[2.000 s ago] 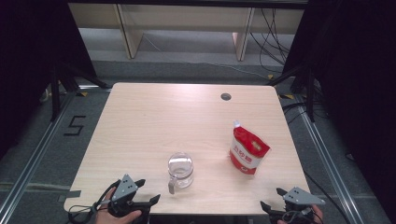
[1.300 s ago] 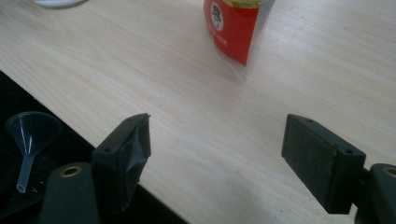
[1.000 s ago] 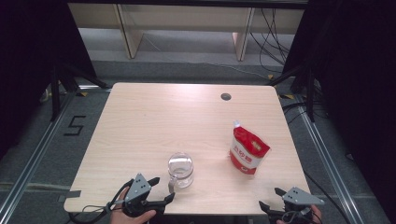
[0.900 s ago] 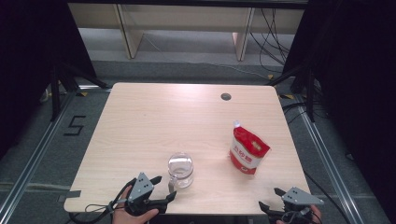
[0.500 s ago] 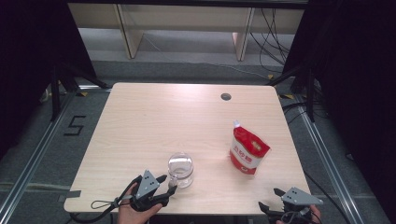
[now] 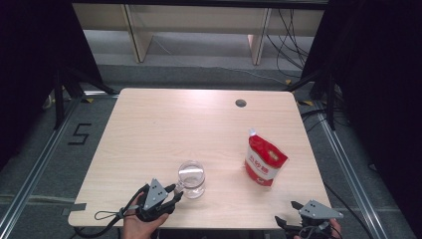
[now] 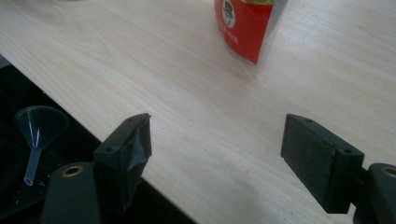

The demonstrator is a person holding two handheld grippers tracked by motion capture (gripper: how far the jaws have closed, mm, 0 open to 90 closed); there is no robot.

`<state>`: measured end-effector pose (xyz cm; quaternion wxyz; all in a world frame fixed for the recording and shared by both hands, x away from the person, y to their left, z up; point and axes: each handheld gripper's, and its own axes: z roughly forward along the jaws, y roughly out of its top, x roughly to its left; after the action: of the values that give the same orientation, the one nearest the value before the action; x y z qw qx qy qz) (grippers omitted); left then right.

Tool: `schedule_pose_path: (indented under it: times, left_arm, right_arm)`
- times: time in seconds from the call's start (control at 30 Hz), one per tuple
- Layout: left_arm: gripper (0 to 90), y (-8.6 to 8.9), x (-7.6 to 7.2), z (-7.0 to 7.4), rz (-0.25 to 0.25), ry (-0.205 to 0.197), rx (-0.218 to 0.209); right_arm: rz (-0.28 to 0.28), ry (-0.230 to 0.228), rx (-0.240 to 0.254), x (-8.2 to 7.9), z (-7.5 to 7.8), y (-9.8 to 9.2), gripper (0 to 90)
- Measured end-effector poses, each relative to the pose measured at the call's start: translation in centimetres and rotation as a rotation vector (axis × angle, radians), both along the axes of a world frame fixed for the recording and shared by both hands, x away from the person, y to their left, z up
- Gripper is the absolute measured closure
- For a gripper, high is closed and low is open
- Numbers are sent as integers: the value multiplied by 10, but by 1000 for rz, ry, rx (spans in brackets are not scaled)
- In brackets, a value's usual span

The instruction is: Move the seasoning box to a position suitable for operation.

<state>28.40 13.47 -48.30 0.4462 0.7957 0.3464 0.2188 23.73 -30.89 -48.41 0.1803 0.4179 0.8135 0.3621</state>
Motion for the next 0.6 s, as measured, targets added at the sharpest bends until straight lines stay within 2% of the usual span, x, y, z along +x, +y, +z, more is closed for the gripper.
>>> schedule_pose_path:
  times: [0.07, 0.1, 0.13, 0.2, 0.23, 0.27, 0.33, 0.4, 0.5, 0.53, 0.6]
  left_arm:
    - [653, 2, 4, 1, 5, -1, 8]
    - [663, 2, 4, 1, 10, 1, 5]
    - [681, 2, 7, 1, -9, -5, -3]
    - [693, 2, 7, 1, -8, 7, -8]
    - [714, 2, 8, 0, -16, 0, -14]
    - [716, 2, 8, 0, -23, -3, -1]
    - [720, 3, 9, 1, -33, -3, -3]
    - [721, 4, 10, 1, -43, -7, -2]
    - [723, 6, 12, 1, -81, -32, 14]
    - [723, 4, 12, 1, -103, -37, 6]
    - [724, 4, 12, 1, -114, -35, -2]
  right_arm:
    - [13, 11, 6, 0, 0, 0, 253]
    - [14, -3, 2, 1, -1, 0, 253]
    - [11, 5, 2, 0, -1, 1, 253]
    - [12, 9, 1, 0, -1, 1, 253]
    - [0, 11, 1, -1, -1, 2, 253]
    - [1, 22, 2, -1, -1, 2, 253]
    - [21, 0, -6, 1, -1, 1, 253]
    - [27, 10, -1, 1, -1, 1, 253]
    - [18, 4, -5, 1, -2, 2, 253]
    - [27, 9, 4, 1, -1, 2, 253]
    - [27, 7, 2, 1, -1, 2, 253]
